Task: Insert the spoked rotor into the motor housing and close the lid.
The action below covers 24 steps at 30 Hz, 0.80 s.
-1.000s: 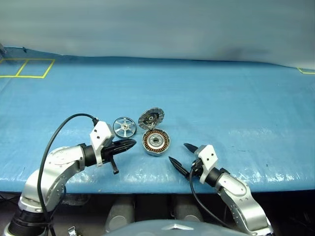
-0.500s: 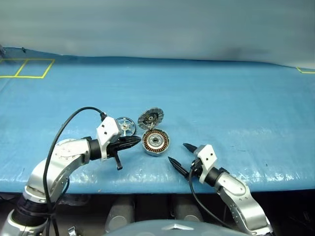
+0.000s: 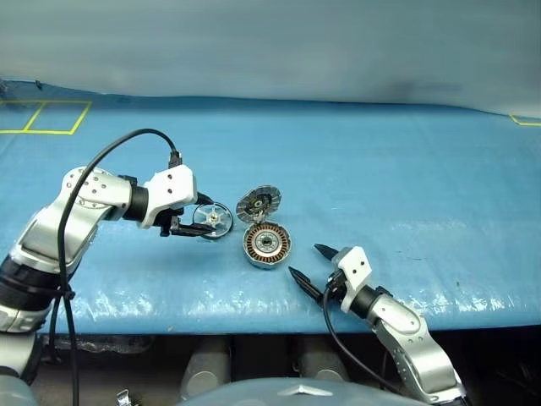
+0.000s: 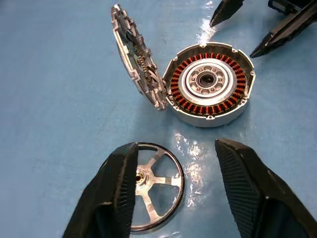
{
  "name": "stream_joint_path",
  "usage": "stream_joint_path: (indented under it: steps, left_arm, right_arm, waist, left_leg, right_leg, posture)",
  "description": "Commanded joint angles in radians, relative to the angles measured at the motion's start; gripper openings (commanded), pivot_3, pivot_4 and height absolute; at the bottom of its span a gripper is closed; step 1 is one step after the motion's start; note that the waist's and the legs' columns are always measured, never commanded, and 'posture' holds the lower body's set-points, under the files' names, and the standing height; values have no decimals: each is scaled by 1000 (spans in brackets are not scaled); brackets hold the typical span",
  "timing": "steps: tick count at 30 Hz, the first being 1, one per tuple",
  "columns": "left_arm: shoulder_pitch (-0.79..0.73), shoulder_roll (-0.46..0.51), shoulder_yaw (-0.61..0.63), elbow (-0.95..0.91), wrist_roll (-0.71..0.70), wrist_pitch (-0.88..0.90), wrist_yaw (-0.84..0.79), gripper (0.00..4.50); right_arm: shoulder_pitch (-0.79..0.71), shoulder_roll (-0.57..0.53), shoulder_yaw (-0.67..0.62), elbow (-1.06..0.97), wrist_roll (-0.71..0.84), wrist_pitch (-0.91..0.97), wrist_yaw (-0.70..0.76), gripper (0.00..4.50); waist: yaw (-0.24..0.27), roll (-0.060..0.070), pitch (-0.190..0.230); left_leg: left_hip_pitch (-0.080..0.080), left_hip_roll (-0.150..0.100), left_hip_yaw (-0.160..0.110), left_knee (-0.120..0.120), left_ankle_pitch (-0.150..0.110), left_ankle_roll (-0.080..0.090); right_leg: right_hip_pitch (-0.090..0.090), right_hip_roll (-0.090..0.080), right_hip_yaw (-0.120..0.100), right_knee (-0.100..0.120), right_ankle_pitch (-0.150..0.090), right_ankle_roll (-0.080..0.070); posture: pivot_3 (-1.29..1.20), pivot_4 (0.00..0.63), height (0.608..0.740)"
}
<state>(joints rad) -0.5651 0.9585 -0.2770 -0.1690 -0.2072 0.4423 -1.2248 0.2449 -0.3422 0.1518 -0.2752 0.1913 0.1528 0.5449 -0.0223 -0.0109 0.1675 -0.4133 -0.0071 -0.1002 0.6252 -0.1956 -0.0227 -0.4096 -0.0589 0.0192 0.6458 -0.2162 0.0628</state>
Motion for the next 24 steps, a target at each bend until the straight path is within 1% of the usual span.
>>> stream_joint_path:
  steps: [1, 5, 11, 14, 17, 20, 24]
  left_arm:
    - [-128, 13, -97, 101, 146, -142, -99, 2866]
    - [-293, -40, -217, 273, 296, -286, -190, 2866]
    - [-420, -122, -315, 448, 435, -473, -276, 2866]
    - [-464, -158, -365, 517, 509, -559, -313, 2866]
    - [-488, -188, -386, 565, 551, -611, -338, 2866]
    - [-497, -223, -389, 592, 572, -629, -353, 2866]
    - [-502, -248, -405, 598, 607, -613, -384, 2866]
  right_arm:
    - [-9, 9, 3, -6, -1, -19, -1, 4500]
    - [-14, 13, 4, -1, -6, -20, 0, 4500]
    - [-19, 20, 5, 5, -10, -24, -3, 4500]
    - [-16, 24, 5, 6, -13, -28, -7, 4500]
    - [-12, 27, 5, 5, -15, -29, -11, 4500]
    - [-6, 32, 2, 5, -16, -32, -18, 4500]
    - [1, 34, 5, 3, -18, -33, -20, 4500]
  waist:
    - [-1, 0, 0]
    - [-1, -1, 0]
    - [-6, -1, 0]
    - [-5, -1, 0]
    - [-9, -1, 0]
    - [-9, -1, 0]
    - [-9, -1, 0]
  left_leg:
    - [0, 0, 0, 0, 0, 0]
    - [0, 0, 0, 0, 0, 0]
    - [0, 0, 0, 1, 0, 1]
    - [-1, 0, 0, 2, 0, 1]
    - [-1, 0, 0, 2, 0, 1]
    - [-1, 0, 0, 2, 0, 1]
    - [-1, 0, 0, 3, 0, 1]
  right_leg:
    - [0, 0, 0, 0, 0, 0]
    - [0, 0, 1, 0, 0, 0]
    - [0, 1, 2, 1, 1, 1]
    - [0, 2, 2, 1, 1, 1]
    - [0, 2, 3, 1, 1, 2]
    - [0, 2, 3, 1, 1, 2]
    - [0, 2, 3, 1, 1, 2]
  posture:
    - [0, 150, 740]
    - [0, 150, 740]
    - [0, 150, 740]
    - [0, 150, 740]
    - [0, 150, 740]
    - [0, 150, 740]
    - [0, 150, 740]
